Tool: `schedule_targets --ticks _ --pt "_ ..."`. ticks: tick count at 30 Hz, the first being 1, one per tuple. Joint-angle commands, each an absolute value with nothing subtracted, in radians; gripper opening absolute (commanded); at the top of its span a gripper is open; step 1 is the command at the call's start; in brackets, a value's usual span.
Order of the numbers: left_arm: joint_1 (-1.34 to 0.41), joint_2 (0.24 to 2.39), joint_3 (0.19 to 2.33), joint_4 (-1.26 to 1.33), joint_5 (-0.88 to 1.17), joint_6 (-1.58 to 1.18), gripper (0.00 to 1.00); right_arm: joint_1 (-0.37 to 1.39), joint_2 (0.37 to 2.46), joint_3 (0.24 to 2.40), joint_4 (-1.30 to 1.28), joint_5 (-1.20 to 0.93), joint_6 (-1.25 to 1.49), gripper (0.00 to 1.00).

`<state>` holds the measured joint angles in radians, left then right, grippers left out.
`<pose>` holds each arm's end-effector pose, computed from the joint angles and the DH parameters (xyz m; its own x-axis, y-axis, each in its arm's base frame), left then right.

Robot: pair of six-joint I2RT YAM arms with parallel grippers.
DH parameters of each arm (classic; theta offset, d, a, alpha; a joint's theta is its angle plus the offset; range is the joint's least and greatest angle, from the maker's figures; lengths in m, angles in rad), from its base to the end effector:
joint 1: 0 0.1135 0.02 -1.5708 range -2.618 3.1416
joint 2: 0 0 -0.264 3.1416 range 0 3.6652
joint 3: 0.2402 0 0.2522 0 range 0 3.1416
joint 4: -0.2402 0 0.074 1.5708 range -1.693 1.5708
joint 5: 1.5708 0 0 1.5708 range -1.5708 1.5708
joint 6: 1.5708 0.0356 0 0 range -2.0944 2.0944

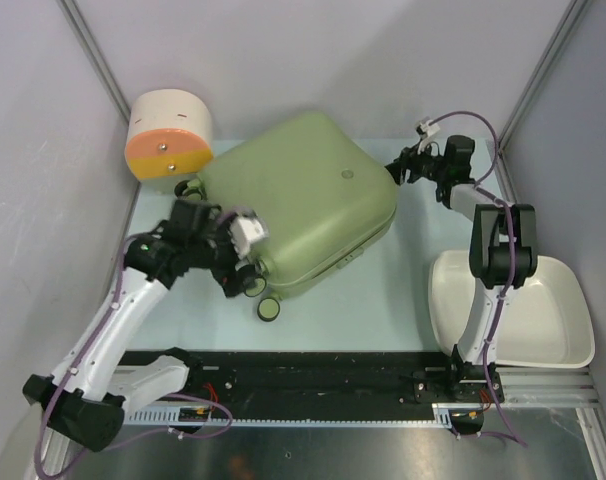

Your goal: Open, take out, and arrange the luggage

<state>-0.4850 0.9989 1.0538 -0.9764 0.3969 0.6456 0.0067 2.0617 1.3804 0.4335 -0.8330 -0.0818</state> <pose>0.1555 -0.0975 0.3237 -0.1797 0.7220 -0.6682 0.9326 0.3412 0.1179 0.4673 0.0295 0.2146 -0.1855 -0.0562 -0.9810 -0.7395 0.6655 0.1017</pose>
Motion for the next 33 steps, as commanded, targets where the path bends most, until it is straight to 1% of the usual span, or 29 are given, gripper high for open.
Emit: schedule_targets --ticks 1,2,3,5,8,9,11,13,16,17,18,21,23,25,30,33 --pt "-0.254 1.012 1.204 -0.950 0.682 0.375 1.00 -0.020 1.986 1.506 0.179 -0.732 -0.012 0.65" --pt "-0.183 1.015 1.222 -0.925 0.692 0.326 1.00 -0.021 1.993 1.529 0.151 -0.704 -0.005 0.66" --pt "-0.152 1.022 1.227 -0.879 0.696 0.278 1.00 -0.023 2.012 1.555 0.126 -0.698 0.044 0.67" --pt "-0.092 1.023 1.220 -0.822 0.640 0.119 1.00 -0.023 2.051 1.626 0.068 -0.710 0.099 0.68" --pt "-0.052 1.051 1.186 -0.749 0.456 -0.104 1.00 -0.003 2.134 1.690 0.017 -0.765 0.184 0.70" --pt "-0.043 1.074 1.174 -0.733 0.434 -0.142 1.00 -0.003 2.154 1.698 0.009 -0.782 0.195 0.70" --pt "-0.020 1.097 1.140 -0.710 0.420 -0.236 1.00 0.046 2.190 1.701 -0.028 -0.817 0.218 0.70" --pt "-0.009 1.124 1.114 -0.652 0.452 -0.300 1.00 0.072 2.200 1.683 -0.044 -0.847 0.238 0.70" --pt "-0.012 1.158 1.068 -0.562 0.528 -0.360 1.00 0.087 2.183 1.588 -0.009 -0.935 0.281 0.68" --pt "-0.015 1.169 1.052 -0.543 0.538 -0.367 1.00 0.089 2.162 1.512 0.030 -1.004 0.323 0.67" --pt "-0.018 1.180 1.048 -0.511 0.564 -0.370 1.00 0.087 2.145 1.476 0.055 -1.028 0.340 0.65" --pt "-0.041 1.219 1.028 -0.447 0.604 -0.376 1.00 0.078 2.077 1.346 0.051 -1.075 0.341 0.61" --pt "-0.075 1.249 1.006 -0.402 0.637 -0.371 1.00 0.066 2.021 1.248 0.040 -1.091 0.328 0.59" --pt "-0.130 1.270 0.994 -0.356 0.658 -0.353 0.98 0.060 1.970 1.197 0.006 -1.098 0.290 0.59" --pt "-0.219 1.405 1.058 -0.311 0.672 -0.299 0.97 0.026 1.821 1.050 -0.139 -1.104 0.163 0.59" --pt "-0.232 1.511 1.166 -0.308 0.673 -0.236 0.96 0.006 1.740 0.967 -0.172 -1.088 0.120 0.59"
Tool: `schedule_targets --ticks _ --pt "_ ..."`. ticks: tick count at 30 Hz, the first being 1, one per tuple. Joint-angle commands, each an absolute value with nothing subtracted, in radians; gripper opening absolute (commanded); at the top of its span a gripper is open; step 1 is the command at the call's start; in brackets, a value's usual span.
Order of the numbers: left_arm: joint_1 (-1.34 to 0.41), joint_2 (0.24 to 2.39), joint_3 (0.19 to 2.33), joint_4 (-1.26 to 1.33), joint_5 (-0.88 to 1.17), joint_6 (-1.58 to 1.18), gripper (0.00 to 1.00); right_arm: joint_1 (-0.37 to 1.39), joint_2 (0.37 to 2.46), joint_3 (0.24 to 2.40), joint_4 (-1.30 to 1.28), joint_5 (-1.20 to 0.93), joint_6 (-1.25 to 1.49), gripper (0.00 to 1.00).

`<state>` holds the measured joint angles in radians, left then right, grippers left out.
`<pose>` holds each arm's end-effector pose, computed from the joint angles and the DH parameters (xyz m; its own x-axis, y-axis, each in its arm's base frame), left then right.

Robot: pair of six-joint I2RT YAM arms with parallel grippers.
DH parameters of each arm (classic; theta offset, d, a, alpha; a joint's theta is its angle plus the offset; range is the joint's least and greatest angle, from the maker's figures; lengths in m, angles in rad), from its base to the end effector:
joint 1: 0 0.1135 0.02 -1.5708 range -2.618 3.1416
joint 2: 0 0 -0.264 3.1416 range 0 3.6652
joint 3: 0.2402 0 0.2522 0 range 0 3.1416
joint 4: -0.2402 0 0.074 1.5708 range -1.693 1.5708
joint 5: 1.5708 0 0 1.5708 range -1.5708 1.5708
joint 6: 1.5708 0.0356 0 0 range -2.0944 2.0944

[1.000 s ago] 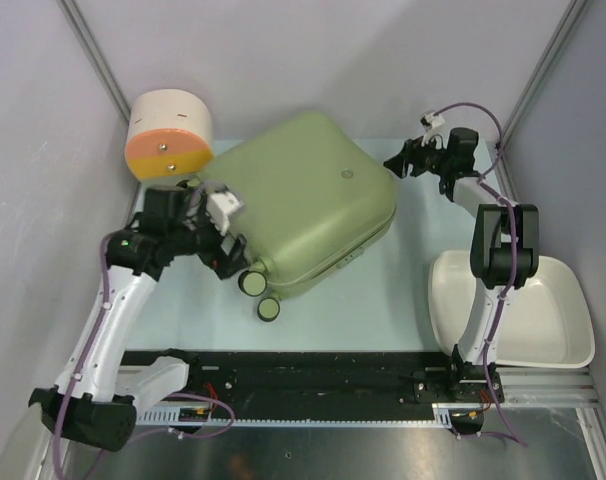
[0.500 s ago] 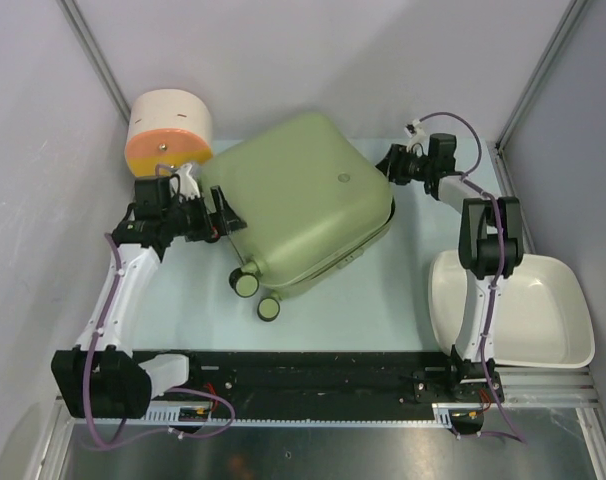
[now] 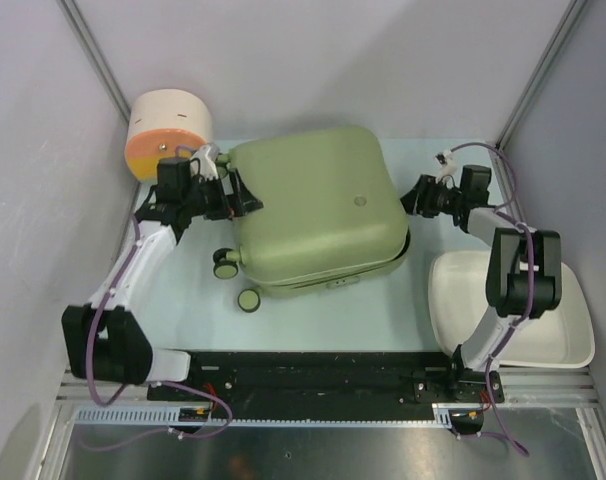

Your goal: Open, take out, and arrange the luggage

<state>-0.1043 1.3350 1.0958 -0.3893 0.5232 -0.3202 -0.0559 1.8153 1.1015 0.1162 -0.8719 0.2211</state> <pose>0.2919 -0.0484 0.3088 -0.7099 -0.1998 -0.6753 0.2831 0.7971 -0.5334 0.3894 0.0055 0.2001 -0.6788 0.1793 -0.7121 -0.4582 0.6543 0.6016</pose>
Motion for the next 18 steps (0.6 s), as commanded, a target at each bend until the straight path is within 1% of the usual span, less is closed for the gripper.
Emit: schedule_targets --ticks 1,3,6,10,15,18 --pt "-0.232 1.547 1.234 -0.308 0.670 -0.220 0.96 0.008 1.720 0.950 -0.169 -1.082 0.115 0.59" --pt "-0.227 1.648 1.314 -0.310 0.672 -0.169 0.95 0.012 1.675 0.911 -0.125 -1.066 0.142 0.59" --pt "-0.230 1.738 1.486 -0.325 0.704 -0.092 0.93 0.041 1.637 0.865 -0.077 -1.051 0.175 0.59" --pt "-0.239 1.787 1.586 -0.357 0.741 -0.074 0.92 0.090 1.570 0.807 -0.038 -1.032 0.207 0.59" --pt "-0.252 1.749 1.586 -0.367 0.769 -0.069 0.91 0.172 1.454 0.700 0.038 -0.980 0.241 0.59" --pt "-0.250 1.678 1.594 -0.368 0.726 -0.077 0.95 0.248 1.372 0.629 0.101 -0.939 0.279 0.60"
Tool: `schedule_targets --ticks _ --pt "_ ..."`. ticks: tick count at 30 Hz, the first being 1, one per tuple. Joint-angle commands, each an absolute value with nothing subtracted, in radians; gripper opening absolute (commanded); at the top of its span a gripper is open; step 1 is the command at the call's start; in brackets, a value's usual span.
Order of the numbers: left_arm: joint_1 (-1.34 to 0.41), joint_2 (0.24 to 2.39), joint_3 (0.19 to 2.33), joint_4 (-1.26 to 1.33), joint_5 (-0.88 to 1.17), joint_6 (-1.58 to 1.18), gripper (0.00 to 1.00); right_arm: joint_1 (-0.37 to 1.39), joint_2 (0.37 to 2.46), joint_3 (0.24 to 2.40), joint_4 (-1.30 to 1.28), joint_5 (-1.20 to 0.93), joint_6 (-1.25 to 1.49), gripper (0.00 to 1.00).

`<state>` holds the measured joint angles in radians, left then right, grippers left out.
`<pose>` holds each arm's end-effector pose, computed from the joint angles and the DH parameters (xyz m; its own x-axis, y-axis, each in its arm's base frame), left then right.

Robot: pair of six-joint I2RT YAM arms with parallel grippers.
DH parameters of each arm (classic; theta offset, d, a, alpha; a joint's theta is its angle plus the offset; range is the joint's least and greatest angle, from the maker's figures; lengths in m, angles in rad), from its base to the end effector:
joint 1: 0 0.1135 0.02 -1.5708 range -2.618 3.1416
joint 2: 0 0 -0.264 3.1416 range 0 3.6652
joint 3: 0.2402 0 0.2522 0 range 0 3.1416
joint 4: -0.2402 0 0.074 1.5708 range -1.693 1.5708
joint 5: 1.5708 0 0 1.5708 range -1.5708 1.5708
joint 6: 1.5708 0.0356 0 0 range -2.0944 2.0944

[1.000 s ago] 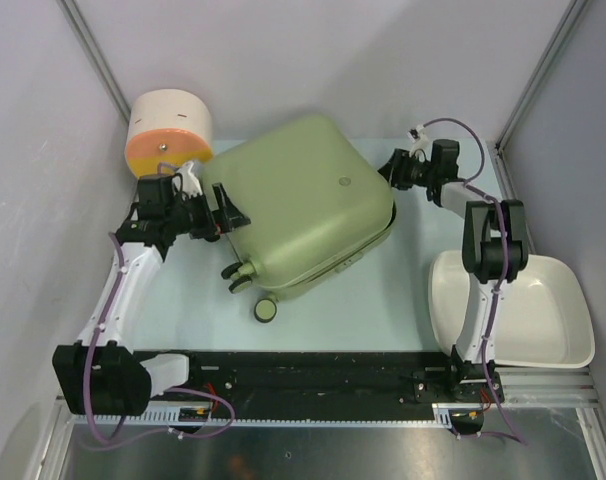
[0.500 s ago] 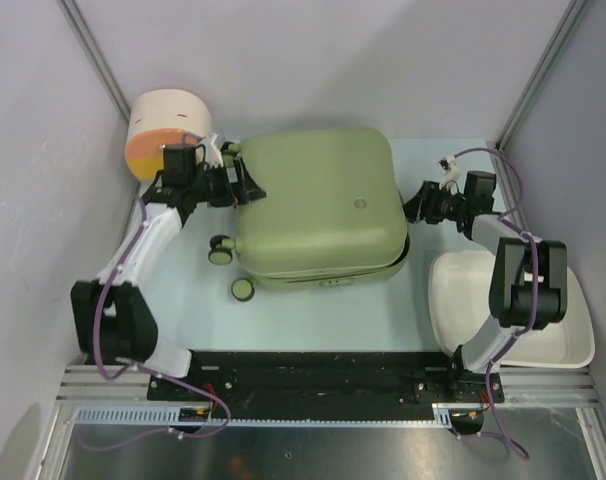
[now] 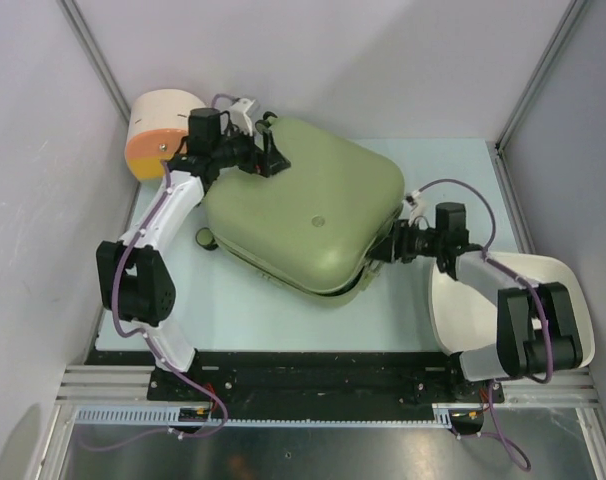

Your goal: Open, take out, and arrange the luggage

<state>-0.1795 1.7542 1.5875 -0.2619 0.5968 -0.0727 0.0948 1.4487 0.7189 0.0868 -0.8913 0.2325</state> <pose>0.4035 -0.0936 0.3486 -0.4551 0.0215 -0.8902 0.6192 0.7261 -0.2990 0.2836 0.0548 0.1991 -0.7373 0.0753 -0.6713 -0.5234 0.5645 0.6383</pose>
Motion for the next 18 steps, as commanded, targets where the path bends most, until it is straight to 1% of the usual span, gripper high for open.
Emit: schedule_targets --ticks 1,3,5,7,10,11,14,17,18 --pt "-0.250 1.657 1.598 -0.368 0.709 -0.081 0.98 0.267 1.353 0.615 0.113 -0.925 0.282 0.60" --pt "-0.247 1.573 1.594 -0.368 0.671 -0.109 1.00 0.322 1.303 0.586 0.144 -0.879 0.279 0.60" --pt "-0.242 1.507 1.559 -0.368 0.655 -0.130 1.00 0.369 1.272 0.580 0.146 -0.850 0.258 0.61" --pt "-0.227 1.415 1.491 -0.367 0.643 -0.149 1.00 0.373 1.220 0.580 0.130 -0.827 0.220 0.61" --pt "-0.195 1.292 1.385 -0.368 0.629 -0.173 1.00 0.347 1.114 0.580 0.025 -0.773 0.102 0.61" --pt "-0.187 1.260 1.359 -0.368 0.624 -0.181 1.00 0.342 1.085 0.580 -0.053 -0.764 0.078 0.61" --pt "-0.170 1.158 1.267 -0.370 0.601 -0.193 1.00 0.351 0.991 0.580 -0.156 -0.720 0.029 0.61" --pt "-0.166 1.091 1.206 -0.370 0.562 -0.231 1.00 0.446 0.936 0.578 -0.186 -0.588 0.003 0.61" --pt "-0.161 1.075 1.184 -0.370 0.551 -0.245 1.00 0.484 0.924 0.580 -0.189 -0.474 0.003 0.61"
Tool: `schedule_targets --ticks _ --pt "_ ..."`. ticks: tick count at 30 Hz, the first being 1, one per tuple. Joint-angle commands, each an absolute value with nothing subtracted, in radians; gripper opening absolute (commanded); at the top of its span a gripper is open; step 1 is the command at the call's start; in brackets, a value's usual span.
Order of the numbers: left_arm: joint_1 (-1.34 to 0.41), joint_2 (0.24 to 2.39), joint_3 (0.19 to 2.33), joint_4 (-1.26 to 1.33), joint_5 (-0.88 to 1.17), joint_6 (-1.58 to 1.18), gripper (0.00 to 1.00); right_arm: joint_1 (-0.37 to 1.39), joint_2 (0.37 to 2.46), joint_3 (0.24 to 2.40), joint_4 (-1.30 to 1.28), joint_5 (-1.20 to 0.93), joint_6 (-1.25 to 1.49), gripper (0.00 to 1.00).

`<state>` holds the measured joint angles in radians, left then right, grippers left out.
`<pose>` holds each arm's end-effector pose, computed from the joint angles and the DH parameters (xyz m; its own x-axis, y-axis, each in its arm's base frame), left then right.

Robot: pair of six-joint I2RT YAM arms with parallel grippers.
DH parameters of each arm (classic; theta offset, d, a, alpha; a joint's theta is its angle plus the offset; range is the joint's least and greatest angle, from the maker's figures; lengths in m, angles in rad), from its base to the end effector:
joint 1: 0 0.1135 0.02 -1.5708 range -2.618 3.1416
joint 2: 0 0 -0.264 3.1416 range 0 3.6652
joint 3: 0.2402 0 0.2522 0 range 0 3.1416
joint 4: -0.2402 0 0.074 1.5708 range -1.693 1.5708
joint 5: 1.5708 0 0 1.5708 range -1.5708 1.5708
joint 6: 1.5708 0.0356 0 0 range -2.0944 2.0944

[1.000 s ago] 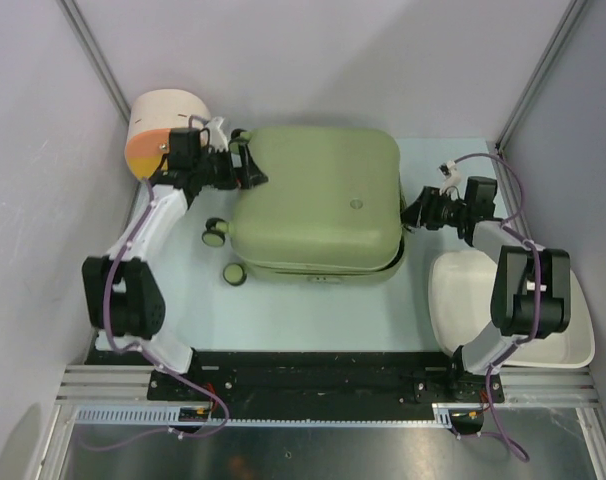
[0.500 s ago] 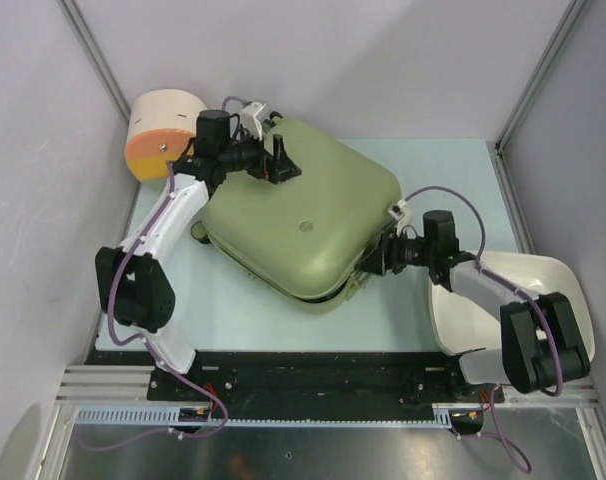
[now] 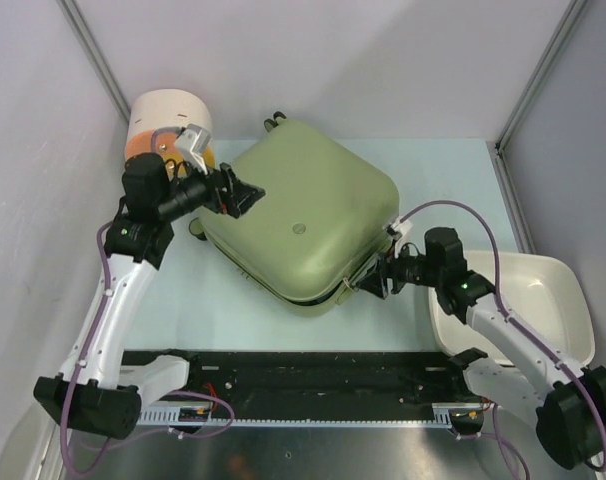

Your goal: Open, take out, and arrange the luggage

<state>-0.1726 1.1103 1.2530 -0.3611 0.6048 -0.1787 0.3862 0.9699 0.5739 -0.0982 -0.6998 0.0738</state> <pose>0.2304 -0.0607 0.4218 -0.3324 -0.0905 -0.9388 0.6392 0.7103 -0.2948 0.1850 0.1000 0.2441 -0.4982 -0.1417 -0.8554 -0.7788 0.5069 0.3696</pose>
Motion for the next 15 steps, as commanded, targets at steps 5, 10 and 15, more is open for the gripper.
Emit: schedule_targets --ticks 5,10,15 --pt "-0.098 0.993 1.131 -0.377 0.508 -0.324 1.00 0.799 0.919 0.597 -0.195 -0.064 -0.167 0.60" --pt "-0.055 0.947 1.091 -0.403 0.522 -0.333 0.99 0.937 0.937 0.595 -0.172 0.145 -0.262 0.61" --pt "-0.043 0.914 1.059 -0.408 0.508 -0.351 0.99 0.965 1.006 0.597 -0.091 0.267 -0.359 0.59"
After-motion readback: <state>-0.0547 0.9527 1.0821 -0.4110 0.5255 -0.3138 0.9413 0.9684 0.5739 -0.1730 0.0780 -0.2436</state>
